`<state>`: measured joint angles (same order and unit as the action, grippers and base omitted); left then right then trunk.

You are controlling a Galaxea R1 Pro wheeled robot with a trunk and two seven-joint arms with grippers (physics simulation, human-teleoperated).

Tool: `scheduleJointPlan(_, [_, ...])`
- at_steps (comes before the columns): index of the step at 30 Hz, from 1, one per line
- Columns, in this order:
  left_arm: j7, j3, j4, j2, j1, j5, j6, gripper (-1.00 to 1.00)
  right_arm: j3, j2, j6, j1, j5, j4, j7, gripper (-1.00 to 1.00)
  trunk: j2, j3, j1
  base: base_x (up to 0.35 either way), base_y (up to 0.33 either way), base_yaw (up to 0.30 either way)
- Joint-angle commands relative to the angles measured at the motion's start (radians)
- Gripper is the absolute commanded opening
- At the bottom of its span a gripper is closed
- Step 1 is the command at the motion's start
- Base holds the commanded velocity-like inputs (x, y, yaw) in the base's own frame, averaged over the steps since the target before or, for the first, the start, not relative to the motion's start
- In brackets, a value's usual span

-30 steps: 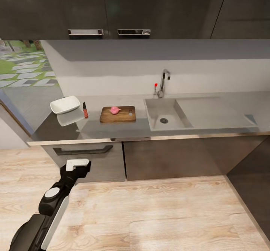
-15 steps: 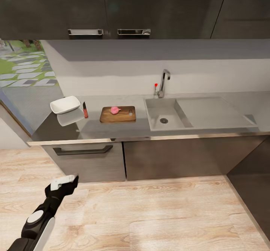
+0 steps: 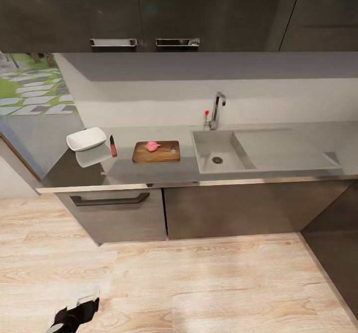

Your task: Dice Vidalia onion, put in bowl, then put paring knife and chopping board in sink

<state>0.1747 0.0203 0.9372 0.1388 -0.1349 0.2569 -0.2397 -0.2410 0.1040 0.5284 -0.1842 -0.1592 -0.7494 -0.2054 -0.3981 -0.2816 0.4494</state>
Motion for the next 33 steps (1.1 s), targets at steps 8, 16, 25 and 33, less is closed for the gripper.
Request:
scheduleJointPlan(8, [0.003,-0.005,-0.229,-0.036,0.000,0.009,0.138,1.00,-0.008,0.002,0.003,0.000,-0.010,-0.016,-0.006,1.00,-0.002,-0.002,0.001,0.000,0.000,0.000])
scheduleJointPlan(16, [-0.032,-0.009,-0.280,-0.053,0.000,0.008,0.168,1.00,-0.008,0.002,0.039,0.000,-0.011,-0.023,-0.006,1.00,-0.002,-0.002,0.001,0.000,0.000,0.000])
scheduleJointPlan(25, [-0.104,-0.010,-0.318,-0.061,0.000,0.008,0.171,1.00,-0.008,0.002,0.045,0.000,-0.011,-0.024,-0.006,1.00,-0.002,-0.002,0.001,0.000,0.000,0.000])
scheduleJointPlan(33, [-0.105,-0.054,-0.336,-0.087,0.000,0.004,0.174,1.00,-0.008,0.002,0.037,0.000,-0.011,-0.070,0.088,1.00,-0.002,-0.002,0.001,0.000,0.000,0.000])
